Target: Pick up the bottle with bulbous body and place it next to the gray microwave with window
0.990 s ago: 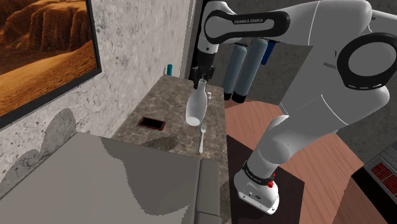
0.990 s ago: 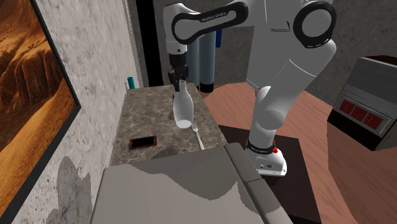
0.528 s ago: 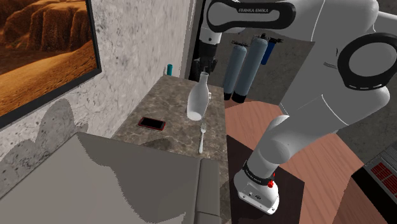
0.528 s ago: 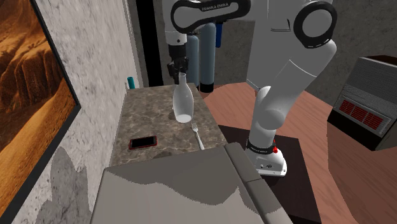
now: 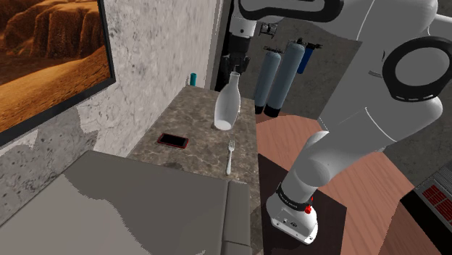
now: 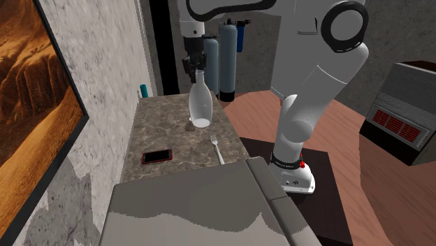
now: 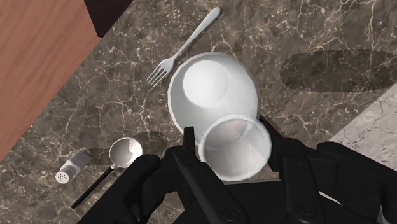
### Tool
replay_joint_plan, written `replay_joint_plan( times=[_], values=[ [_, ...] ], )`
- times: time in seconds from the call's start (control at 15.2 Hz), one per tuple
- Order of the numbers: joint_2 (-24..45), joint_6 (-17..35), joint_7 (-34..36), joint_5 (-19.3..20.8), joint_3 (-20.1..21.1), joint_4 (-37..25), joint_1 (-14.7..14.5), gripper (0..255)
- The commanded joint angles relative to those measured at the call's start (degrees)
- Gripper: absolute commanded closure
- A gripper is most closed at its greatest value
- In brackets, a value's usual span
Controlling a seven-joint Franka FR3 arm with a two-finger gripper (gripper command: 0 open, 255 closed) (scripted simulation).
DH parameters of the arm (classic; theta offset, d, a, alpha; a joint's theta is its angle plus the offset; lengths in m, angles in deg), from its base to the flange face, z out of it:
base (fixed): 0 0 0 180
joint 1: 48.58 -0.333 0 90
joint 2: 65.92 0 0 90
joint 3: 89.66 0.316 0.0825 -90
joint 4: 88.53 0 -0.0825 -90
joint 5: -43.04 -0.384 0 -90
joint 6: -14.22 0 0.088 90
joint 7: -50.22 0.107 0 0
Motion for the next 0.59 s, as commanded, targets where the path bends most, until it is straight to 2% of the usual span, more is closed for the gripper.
replay_joint_plan(
  times=[0.0, 0.53],
  values=[
    [0.2, -1.6, 0.0, 0.0, 0.0, -1.8, 0.0, 255],
    [1.8, -7.8, 0.0, -0.1, 0.0, -9.5, -0.1, 255]
  ],
)
